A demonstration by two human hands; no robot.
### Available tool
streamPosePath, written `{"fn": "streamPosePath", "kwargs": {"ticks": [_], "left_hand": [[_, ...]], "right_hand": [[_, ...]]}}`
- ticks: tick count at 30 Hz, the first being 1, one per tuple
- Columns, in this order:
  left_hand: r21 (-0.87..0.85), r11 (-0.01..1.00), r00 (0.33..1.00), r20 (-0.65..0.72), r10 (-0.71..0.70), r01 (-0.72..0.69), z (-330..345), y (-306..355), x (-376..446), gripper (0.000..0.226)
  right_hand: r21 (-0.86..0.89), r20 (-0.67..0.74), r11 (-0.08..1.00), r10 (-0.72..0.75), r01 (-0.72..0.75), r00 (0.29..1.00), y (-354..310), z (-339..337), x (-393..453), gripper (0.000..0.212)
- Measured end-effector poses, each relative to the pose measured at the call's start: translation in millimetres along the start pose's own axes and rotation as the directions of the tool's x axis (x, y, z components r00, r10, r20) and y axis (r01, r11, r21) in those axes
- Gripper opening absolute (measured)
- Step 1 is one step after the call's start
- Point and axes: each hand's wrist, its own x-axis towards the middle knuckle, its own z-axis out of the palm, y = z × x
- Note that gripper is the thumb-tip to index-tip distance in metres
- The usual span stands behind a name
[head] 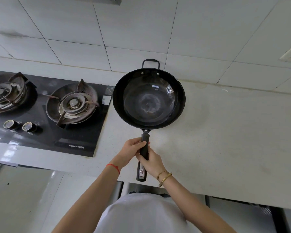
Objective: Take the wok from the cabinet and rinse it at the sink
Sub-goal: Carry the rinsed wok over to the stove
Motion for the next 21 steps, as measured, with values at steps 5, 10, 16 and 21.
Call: {"fn": "streamPosePath", "kwargs": {"ticks": [5,10,16,21], "left_hand": [[0.021,0.998,0.995,-0.083,0.061,-0.059,-8,-2,-12,0.038],[0.06,0.994,0.991,-0.096,0.095,-0.089,-14,-4,-20,0.039],[0.125,0.987,0.985,-0.128,0.12,-0.104,-17,-4,-24,0.034],[0.177,0.979,0.982,-0.142,0.128,-0.102,-14,-2,-26,0.035]], "right_hand": [[-0.037,-0.005,0.999,-0.013,0.013,1.0,6,-6,-8,0.028],[-0.083,0.003,0.995,-0.064,0.064,0.998,1,-5,-11,0.025],[-0.105,0.017,0.993,-0.058,0.059,0.998,-4,1,-12,0.027],[-0.172,0.031,0.983,-0.06,0.065,0.998,-3,-4,-12,0.029]]}}
